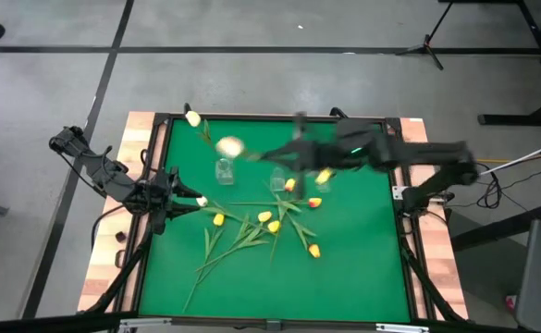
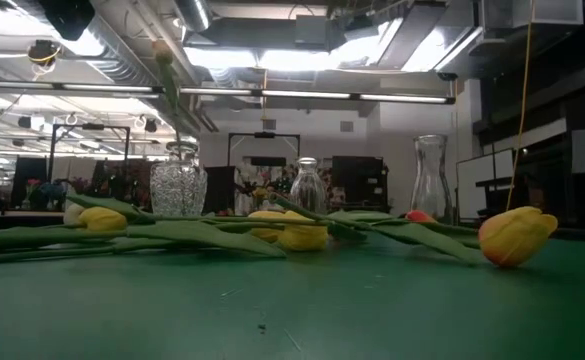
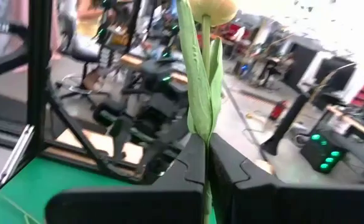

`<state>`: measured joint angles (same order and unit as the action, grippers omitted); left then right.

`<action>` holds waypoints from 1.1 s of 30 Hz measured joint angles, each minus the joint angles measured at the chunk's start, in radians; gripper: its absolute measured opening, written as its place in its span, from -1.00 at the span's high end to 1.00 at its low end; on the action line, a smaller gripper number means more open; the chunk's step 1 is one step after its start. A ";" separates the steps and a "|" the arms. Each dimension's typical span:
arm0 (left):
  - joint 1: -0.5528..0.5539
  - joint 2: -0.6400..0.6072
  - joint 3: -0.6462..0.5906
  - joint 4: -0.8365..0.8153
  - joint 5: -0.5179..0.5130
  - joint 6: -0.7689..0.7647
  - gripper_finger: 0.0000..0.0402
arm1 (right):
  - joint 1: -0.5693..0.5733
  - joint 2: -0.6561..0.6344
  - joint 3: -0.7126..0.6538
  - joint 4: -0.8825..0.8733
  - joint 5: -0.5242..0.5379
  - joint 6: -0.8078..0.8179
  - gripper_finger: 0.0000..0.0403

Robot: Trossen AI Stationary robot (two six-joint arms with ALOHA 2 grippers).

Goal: Sort flowers into vase by color
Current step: Put the bottom white flower into the left transparent vase

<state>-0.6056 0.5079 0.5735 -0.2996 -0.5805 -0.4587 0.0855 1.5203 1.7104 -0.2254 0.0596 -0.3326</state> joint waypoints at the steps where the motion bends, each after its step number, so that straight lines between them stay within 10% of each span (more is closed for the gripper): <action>1: 0.000 0.000 0.000 0.000 -0.008 0.000 0.11 | -0.012 -0.049 -0.041 0.001 -0.003 0.000 1.00; 10: 0.000 0.000 0.000 0.000 -0.045 0.000 0.11 | -0.083 -0.471 -0.441 0.127 -0.009 0.042 1.00; 17: 0.000 0.000 0.000 0.001 -0.074 -0.003 0.11 | -0.080 -0.613 -0.899 0.748 -0.002 0.058 1.00; 23: 0.000 0.000 0.000 0.001 -0.085 -0.004 0.11 | -0.087 -0.493 -1.112 1.244 -0.015 0.103 1.00; 33: 0.000 0.000 0.000 0.001 -0.132 -0.002 0.11 | -0.133 -0.045 -1.030 1.798 -0.161 0.177 1.00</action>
<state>-0.6052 0.5083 0.5735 -0.2981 -0.7125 -0.4610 -0.0471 1.4751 0.6801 1.5729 -0.1015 -0.1559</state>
